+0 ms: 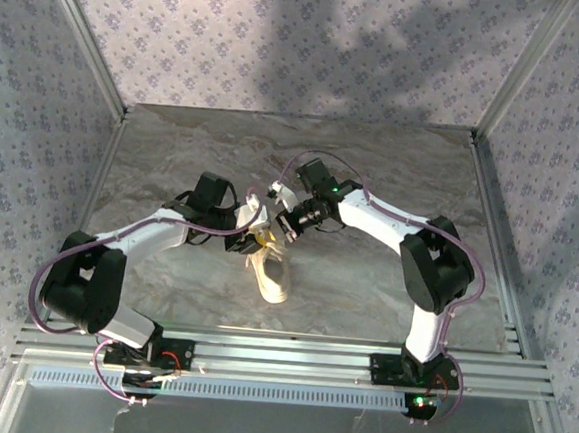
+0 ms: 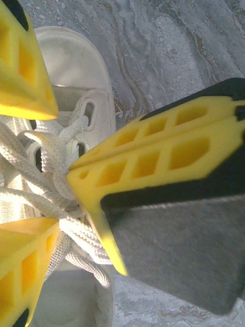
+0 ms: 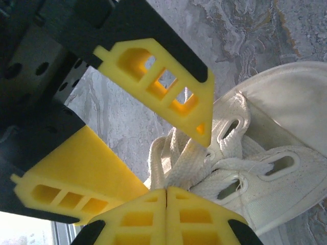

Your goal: Tie the shoes

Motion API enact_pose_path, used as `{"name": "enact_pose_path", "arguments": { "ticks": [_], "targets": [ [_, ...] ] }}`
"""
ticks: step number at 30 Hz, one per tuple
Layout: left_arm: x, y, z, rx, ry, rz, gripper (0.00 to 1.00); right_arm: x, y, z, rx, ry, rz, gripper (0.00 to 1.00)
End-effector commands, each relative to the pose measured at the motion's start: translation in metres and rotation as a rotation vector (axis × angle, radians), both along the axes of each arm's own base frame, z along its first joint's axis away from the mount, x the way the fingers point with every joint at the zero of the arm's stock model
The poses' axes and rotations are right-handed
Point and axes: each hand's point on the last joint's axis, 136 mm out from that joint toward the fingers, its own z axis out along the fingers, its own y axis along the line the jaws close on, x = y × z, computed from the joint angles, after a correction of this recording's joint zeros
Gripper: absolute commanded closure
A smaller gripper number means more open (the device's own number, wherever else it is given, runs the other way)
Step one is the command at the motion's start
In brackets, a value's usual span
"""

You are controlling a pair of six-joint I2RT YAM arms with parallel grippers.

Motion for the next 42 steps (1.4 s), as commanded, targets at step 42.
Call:
{"name": "enact_pose_path", "arguments": {
  "ticks": [42],
  "targets": [
    [0.009,-0.002,0.014,0.014,-0.136,-0.007,0.50,-0.012,-0.008,0.014,0.023,-0.033,0.030,1.00]
  ]
}}
